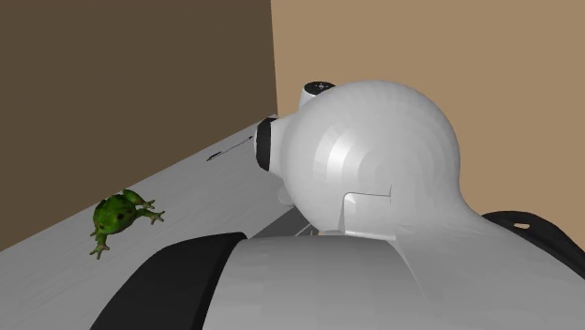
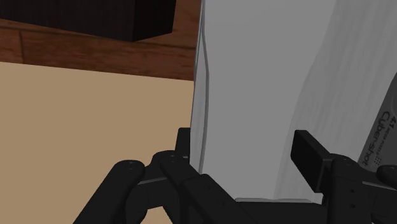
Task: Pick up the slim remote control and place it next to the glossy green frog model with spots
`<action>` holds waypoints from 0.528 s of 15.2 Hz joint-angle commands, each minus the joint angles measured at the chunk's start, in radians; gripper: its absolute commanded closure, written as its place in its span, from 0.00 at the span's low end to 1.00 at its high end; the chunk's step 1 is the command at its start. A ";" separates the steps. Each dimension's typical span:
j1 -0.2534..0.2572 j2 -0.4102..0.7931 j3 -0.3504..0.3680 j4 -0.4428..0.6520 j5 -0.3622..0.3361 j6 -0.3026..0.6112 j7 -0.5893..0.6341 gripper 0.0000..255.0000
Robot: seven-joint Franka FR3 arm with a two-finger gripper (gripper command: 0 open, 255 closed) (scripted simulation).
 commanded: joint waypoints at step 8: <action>-0.001 -0.019 0.001 0.010 -0.005 -0.029 0.004 1.00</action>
